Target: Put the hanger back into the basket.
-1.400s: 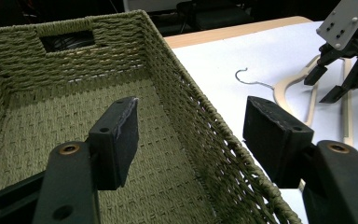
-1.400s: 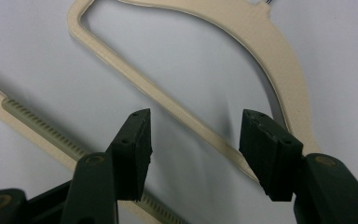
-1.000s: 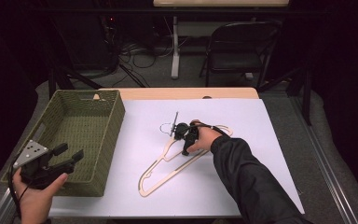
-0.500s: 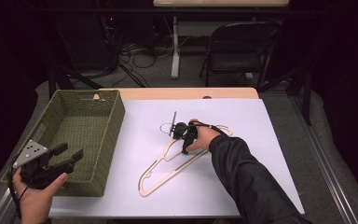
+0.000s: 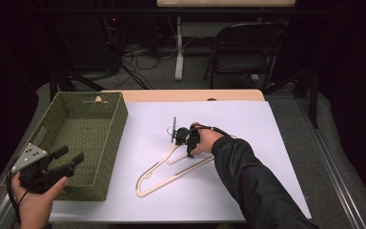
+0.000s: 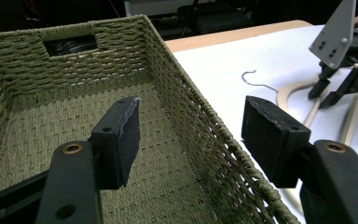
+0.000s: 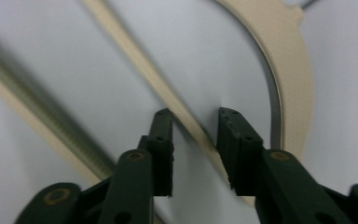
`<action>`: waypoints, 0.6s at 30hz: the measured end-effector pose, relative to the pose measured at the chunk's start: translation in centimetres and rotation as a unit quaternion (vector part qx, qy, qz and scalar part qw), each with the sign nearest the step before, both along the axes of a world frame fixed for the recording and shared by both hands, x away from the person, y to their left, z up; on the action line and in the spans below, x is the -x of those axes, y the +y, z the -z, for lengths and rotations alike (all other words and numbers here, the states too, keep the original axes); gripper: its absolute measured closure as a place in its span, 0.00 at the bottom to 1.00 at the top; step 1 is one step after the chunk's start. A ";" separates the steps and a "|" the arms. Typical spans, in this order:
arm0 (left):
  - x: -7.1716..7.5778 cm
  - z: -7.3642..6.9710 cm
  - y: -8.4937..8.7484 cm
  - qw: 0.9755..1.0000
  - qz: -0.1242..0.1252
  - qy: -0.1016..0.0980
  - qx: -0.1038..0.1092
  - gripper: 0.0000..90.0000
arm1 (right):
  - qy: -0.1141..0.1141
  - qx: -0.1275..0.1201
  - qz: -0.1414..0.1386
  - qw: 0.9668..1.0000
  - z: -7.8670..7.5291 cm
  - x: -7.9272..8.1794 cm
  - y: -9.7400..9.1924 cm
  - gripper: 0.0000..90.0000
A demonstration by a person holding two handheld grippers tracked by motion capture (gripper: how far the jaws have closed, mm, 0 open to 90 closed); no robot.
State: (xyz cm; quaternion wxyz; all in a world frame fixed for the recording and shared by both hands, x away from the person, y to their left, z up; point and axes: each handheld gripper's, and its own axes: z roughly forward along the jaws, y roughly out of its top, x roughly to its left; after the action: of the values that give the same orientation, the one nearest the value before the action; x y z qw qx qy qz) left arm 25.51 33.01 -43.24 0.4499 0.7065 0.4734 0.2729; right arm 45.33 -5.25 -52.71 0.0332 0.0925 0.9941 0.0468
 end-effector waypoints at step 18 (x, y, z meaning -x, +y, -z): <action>0.1 -0.1 -0.8 1.000 0.010 -0.002 -0.006 0.42 | 0.031 0.006 -0.035 0.999 -0.3 1.3 -0.2 0.95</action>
State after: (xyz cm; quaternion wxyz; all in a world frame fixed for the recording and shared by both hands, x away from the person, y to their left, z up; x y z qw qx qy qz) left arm 25.40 32.22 -43.12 0.4495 0.7134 0.4636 0.2722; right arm 44.01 -5.40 -52.40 0.0011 0.0593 0.9975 0.0386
